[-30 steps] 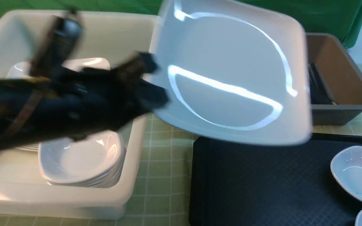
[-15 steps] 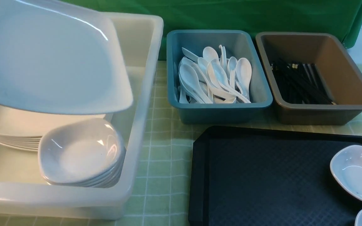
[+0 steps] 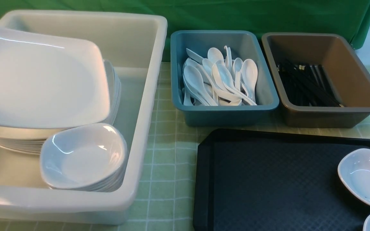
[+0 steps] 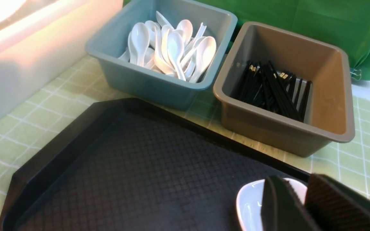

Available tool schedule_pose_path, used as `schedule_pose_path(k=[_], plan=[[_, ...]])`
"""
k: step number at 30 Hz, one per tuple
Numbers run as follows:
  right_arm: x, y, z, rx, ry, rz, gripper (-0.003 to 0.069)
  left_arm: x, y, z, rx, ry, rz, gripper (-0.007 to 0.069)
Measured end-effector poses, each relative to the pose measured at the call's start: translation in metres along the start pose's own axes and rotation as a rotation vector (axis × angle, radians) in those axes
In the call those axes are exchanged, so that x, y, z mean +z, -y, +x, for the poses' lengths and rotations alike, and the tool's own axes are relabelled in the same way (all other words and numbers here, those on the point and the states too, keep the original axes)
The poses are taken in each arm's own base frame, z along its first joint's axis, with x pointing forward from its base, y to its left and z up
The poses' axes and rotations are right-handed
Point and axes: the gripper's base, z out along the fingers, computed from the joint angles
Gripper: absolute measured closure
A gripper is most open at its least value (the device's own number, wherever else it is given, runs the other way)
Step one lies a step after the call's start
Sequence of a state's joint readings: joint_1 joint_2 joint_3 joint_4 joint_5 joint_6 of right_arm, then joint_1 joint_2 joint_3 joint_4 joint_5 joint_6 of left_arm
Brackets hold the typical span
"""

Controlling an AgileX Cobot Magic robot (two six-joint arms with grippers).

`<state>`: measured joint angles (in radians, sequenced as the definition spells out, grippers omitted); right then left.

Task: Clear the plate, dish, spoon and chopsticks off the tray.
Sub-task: Use the left arm to put the plate into the large storage box on the left

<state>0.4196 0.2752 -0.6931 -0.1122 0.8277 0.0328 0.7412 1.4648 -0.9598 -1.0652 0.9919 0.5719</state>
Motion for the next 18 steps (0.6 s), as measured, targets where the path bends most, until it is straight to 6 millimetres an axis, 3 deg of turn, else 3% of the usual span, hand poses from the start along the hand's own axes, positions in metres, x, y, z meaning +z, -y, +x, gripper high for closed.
schedule_pose_path(k=[9,18], plan=[[0.000,0.000,0.000,0.000,0.000,0.000,0.0535,0.007,-0.009,-0.027,0.096,-0.039,-0.073,0.0613],[0.000,0.000,0.000,0.000,0.000,0.000,0.0535,0.034,-0.013,-0.020,0.139,-0.143,-0.108,0.0614]])
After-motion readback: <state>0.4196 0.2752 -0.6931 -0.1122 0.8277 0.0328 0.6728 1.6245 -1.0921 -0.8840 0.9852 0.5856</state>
